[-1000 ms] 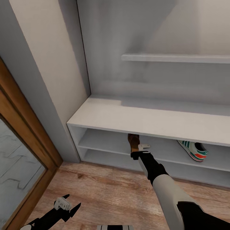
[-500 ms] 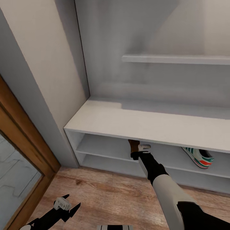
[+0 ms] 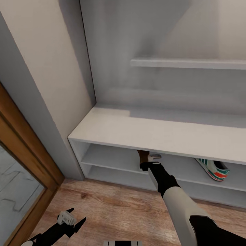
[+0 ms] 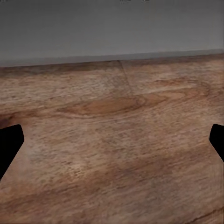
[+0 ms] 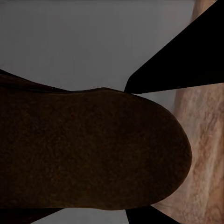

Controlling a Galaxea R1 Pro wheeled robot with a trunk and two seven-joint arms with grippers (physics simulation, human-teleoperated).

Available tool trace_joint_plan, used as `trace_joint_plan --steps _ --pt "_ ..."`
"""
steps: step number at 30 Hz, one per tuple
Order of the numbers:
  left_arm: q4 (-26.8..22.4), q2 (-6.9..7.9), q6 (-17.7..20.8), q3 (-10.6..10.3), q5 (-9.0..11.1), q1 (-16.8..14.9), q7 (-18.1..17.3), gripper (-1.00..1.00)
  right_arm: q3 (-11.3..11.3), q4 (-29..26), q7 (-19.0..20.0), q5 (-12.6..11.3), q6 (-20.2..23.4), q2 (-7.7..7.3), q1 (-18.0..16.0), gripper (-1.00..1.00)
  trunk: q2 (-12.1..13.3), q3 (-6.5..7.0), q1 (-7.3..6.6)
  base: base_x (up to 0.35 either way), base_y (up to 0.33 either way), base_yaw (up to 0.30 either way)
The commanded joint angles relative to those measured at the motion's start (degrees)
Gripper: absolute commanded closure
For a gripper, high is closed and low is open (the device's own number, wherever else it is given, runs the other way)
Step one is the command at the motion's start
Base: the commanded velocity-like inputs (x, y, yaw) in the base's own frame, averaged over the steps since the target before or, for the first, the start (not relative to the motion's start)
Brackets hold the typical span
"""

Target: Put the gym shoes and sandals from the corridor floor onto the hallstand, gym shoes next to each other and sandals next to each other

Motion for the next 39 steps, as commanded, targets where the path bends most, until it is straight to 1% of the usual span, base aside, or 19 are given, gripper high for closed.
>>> trace_joint_plan --steps 1,11,12,33,39 --pt "-0.02 -0.03 -0.51 0.16 -0.61 -0.03 -0.18 -1.0 -0.37 -0.09 0.09 0.4 0.31 0.08 -0.02 1.0 -0.02 -0.05 0.0 0.046 0.0 0.0" --pt "-0.05 0.05 -0.48 0.16 -0.62 -0.03 -0.16 -1.0 -0.39 -0.09 0.09 0.4 0.3 0.08 -0.03 1.0 -0.02 -0.05 0.0 0.012 0.0 0.0" --pt "-0.07 0.05 -0.47 0.16 -0.62 -0.03 -0.16 -1.0 -0.39 -0.09 0.09 0.4 0.3 0.08 -0.03 -1.0 -0.02 -0.05 0.0 0.0 0.0 0.0" --pt "-0.08 0.06 -0.54 0.31 -0.62 -0.03 -0.18 -1.0 -0.35 -0.09 0.09 0.4 0.31 0.08 -0.03 -1.0 -0.02 -0.05 0.0 -0.005 0.0 0.0" --pt "-0.09 0.06 -0.49 0.25 -0.62 -0.03 -0.18 -1.0 -0.39 -0.09 0.09 0.4 0.3 0.08 -0.04 -1.0 -0.02 -0.05 0.0 -0.293 0.0 0.0"
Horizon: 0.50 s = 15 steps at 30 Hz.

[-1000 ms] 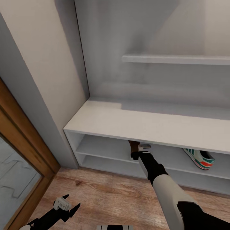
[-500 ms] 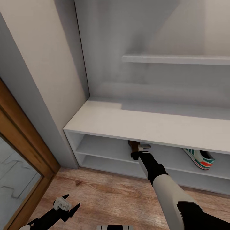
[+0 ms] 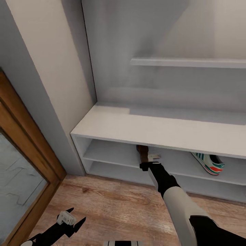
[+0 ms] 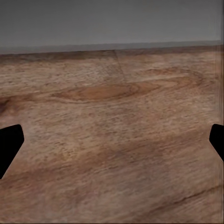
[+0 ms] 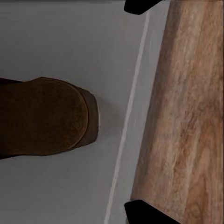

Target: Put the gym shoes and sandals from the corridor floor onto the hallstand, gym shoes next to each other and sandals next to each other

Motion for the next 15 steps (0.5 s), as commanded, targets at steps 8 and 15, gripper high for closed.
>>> trace_joint_plan --steps 8,15 --pt "-0.02 -0.03 -0.49 0.2 -0.61 -0.06 -0.11 -1.0 -0.33 -0.09 0.14 0.59 0.3 0.08 0.0 -1.0 -0.02 -0.04 -0.05 -0.329 0.0 0.0" --pt "-0.02 -0.03 -0.49 0.24 -0.61 -0.09 -0.1 -1.0 -0.35 -0.09 0.14 0.59 0.3 0.08 -0.01 -1.0 -0.02 -0.04 -0.05 -0.335 0.0 0.0"
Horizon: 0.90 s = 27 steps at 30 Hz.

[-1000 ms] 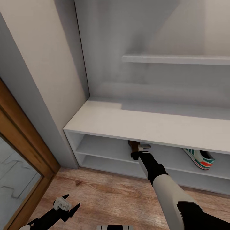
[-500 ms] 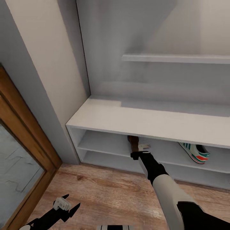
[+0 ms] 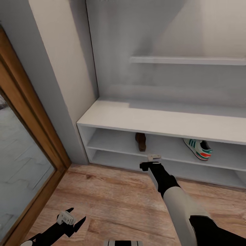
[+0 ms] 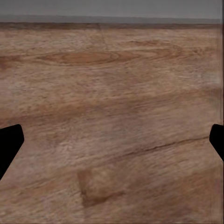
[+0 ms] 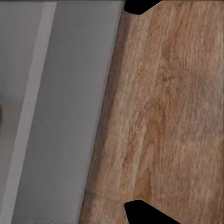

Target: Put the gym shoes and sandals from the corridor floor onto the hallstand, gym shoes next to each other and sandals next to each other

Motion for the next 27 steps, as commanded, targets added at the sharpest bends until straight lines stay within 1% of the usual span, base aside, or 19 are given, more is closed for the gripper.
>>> trace_joint_plan --steps 1,12,16,18,20,21,23,24,27 --pt "-0.02 -0.03 -0.5 0.16 -0.61 -0.04 -0.18 -1.0 -0.36 -0.09 0.14 0.59 0.3 0.08 -0.02 -1.0 -0.02 -0.04 -0.05 -0.335 0.0 0.0" --pt "-0.02 0.04 -0.5 0.3 -0.61 -0.05 -0.18 -1.0 -0.34 0.08 0.14 0.59 0.22 0.08 -0.01 -1.0 -0.02 -0.04 -0.05 -0.336 0.0 0.0" --pt "-0.02 0.07 -0.45 0.34 -0.67 -0.06 0.01 -1.0 -0.23 0.69 0.22 0.55 -0.48 0.08 0.04 -1.0 -0.02 -0.04 -0.05 -0.283 0.0 0.0" --pt "-0.02 0.17 -0.45 0.4 -0.69 -0.07 0.12 -1.0 -0.18 0.82 0.28 0.73 -3.41 0.08 0.25 -1.0 -0.02 -0.04 -0.05 -0.094 0.0 0.0" --pt "-0.02 0.19 -0.47 0.41 -0.72 -0.07 0.16 -1.0 -0.18 0.91 0.31 0.86 -5.39 0.08 0.66 -1.0 -0.02 -0.04 -0.05 -0.053 0.0 0.0" --pt "-0.02 0.25 -0.49 0.43 -0.76 -0.07 0.22 -1.0 -0.16 1.68 0.41 1.01 -10.09 0.08 2.4 -1.0 -0.02 -0.04 -0.05 -0.019 0.0 0.0" --pt "-0.02 0.24 -0.49 0.44 -0.77 -0.07 0.25 -1.0 -0.14 2.35 0.44 1.06 -12.57 0.08 3.47 -1.0 -0.02 -0.04 -0.05 -0.014 0.0 0.0" --pt "0.03 0.18 -0.5 0.49 -0.82 -0.07 0.36 -1.0 -0.11 4.16 0.47 1.15 -17.51 0.08 5.4 -1.0 -0.02 -0.04 -0.05 -0.005 0.0 0.0" --pt "0.11 0.09 -0.52 0.52 -0.84 -0.07 0.61 -1.0 -0.06 5.95 0.5 1.17 -20.99 0.0 6.58 -1.0 -0.02 -0.04 -0.05 -0.003 0.0 0.0"
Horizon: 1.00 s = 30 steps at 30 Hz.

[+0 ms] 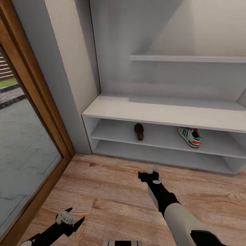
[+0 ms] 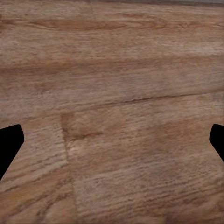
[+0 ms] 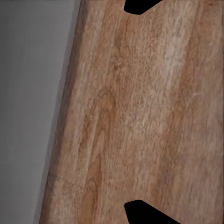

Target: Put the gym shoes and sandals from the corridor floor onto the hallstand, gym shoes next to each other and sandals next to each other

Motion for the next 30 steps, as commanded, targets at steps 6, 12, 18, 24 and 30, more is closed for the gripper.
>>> trace_joint_plan --steps 6,12,18,24,30 --pt "0.51 -0.01 -0.72 0.4 -0.56 0.06 2.4 -1.0 -0.31 10.47 0.12 0.57 -11.48 -5.61 1.88 -1.0 -0.02 -0.04 -0.01 0.0 0.0 0.0" --pt "0.72 -0.05 -1.19 0.36 -0.52 0.2 6.13 -1.0 -0.3 20.34 0.14 0.54 -25.01 -10.8 4.04 -1.0 -0.02 -0.04 -0.01 0.0 0.0 0.0" --pt "0.85 0.01 -1.2 0.6 -0.33 0.32 8.68 -1.0 -0.36 22.21 0.06 0.39 -28.95 -12.88 6.88 -1.0 -0.02 -0.04 -0.01 0.0 0.0 0.0" --pt "1.96 -0.02 -1.39 3.75 0.93 0.44 10.49 -1.0 -0.37 22.5 0.02 0.21 -29.79 -13.82 8.82 -1.0 -0.02 -0.04 -0.01 0.0 0.0 0.0" --pt "3.4 -0.01 -1.62 6.66 1.62 0.56 11.02 -1.0 -0.39 22.6 -0.06 0.13 -31.42 -14.19 10.7 -1.0 -0.02 -0.04 -0.01 0.0 0.0 0.0"
